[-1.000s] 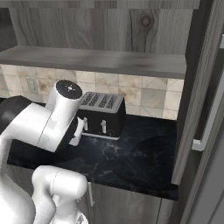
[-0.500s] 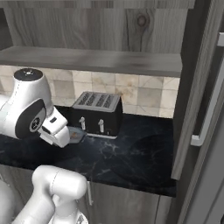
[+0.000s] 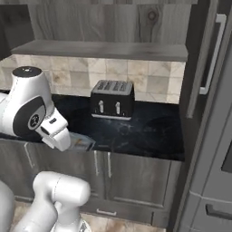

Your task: Retrieve the tupperware and aluminum foil from the cabinet and place them on the dining counter near the plate with mushroom and lemon to prepare for storing leftovers.

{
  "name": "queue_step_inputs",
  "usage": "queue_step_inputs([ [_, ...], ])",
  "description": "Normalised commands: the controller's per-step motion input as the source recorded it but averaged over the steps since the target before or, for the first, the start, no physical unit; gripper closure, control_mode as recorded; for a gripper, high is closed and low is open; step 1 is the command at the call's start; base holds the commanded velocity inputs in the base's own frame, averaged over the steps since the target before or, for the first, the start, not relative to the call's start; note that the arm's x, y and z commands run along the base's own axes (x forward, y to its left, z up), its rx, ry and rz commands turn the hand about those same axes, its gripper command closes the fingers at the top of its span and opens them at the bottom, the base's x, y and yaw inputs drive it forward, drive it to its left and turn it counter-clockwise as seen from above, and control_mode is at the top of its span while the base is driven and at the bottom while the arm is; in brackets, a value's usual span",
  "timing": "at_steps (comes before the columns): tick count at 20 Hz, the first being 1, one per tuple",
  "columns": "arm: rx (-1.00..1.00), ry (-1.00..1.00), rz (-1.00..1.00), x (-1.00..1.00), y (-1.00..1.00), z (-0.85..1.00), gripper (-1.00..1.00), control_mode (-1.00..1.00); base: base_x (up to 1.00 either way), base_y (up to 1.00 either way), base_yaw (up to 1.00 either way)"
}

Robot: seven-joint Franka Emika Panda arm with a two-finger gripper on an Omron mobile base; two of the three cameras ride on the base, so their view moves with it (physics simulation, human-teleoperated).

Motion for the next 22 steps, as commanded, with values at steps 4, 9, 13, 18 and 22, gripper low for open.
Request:
queue_step_inputs([
  [4,0.0,0.0,0.0,0.0,0.0,0.0,1.0,1.0,-1.0,0.13,-0.08],
  [9,0.0,0.0,0.0,0.0,0.0,0.0,1.0,1.0,-0.87,-0.06,-0.46],
  [13,0.0,0.0,0.0,0.0,0.0,0.0,1.0,1.0,-0.49,-0.27,-0.7],
  [18,0.0,0.0,0.0,0.0,0.0,0.0,1.0,1.0,-0.09,-0.39,-0.8],
  [22,0.0,0.0,0.0,0.0,0.0,0.0,1.0,1.0,0.09,-0.44,-0.79],
])
